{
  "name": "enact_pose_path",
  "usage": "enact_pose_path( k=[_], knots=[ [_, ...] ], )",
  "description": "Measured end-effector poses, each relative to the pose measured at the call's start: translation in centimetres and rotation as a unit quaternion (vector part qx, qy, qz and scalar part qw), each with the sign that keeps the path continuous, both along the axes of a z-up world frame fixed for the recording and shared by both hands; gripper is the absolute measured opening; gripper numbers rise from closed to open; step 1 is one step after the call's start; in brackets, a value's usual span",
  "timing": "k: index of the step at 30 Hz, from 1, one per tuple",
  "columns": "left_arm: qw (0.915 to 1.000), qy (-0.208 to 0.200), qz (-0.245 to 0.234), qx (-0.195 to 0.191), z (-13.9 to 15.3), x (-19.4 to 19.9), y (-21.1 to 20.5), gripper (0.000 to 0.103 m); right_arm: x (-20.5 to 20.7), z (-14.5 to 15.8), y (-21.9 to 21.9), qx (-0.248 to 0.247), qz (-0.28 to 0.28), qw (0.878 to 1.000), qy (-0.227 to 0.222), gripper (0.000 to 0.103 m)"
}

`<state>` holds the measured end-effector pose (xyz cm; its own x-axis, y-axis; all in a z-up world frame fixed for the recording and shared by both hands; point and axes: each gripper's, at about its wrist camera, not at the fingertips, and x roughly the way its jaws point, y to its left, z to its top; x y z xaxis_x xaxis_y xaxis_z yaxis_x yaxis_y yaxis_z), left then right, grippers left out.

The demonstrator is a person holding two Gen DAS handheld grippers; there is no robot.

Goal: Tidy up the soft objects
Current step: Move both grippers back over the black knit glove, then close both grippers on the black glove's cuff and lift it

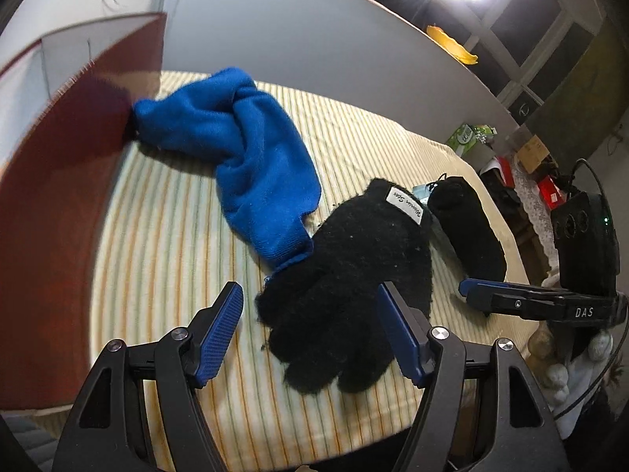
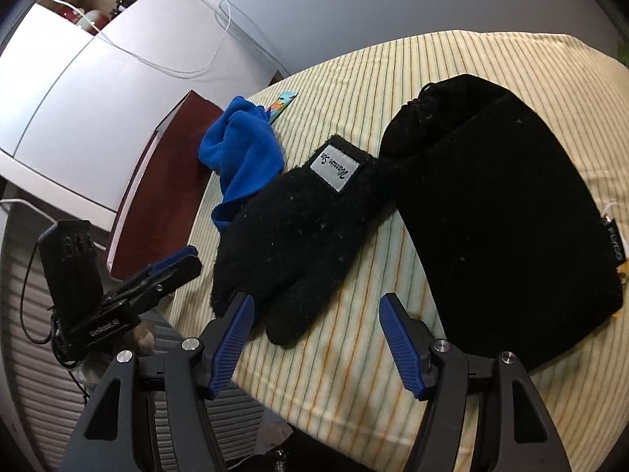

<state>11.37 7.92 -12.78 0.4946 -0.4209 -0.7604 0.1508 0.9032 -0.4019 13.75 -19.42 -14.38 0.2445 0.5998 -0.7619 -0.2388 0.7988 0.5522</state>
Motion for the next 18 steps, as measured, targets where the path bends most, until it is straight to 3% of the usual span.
enact_pose_path(
  k=[8, 18],
  knots=[
    [0.9993, 0.021, -0.024, -0.022, -1.3, 1.5, -0.3, 0.07, 1.0, -0.9, 0.7, -0.008, -0.02, 1.0, 0.012, 0.062],
    [0.9979, 0.011, -0.063, -0.009, -1.3, 0.7, -1.6, 0.066, 1.6, -1.2, 1.1, -0.003, -0.03, 0.999, 0.017, 0.063]
  ],
)
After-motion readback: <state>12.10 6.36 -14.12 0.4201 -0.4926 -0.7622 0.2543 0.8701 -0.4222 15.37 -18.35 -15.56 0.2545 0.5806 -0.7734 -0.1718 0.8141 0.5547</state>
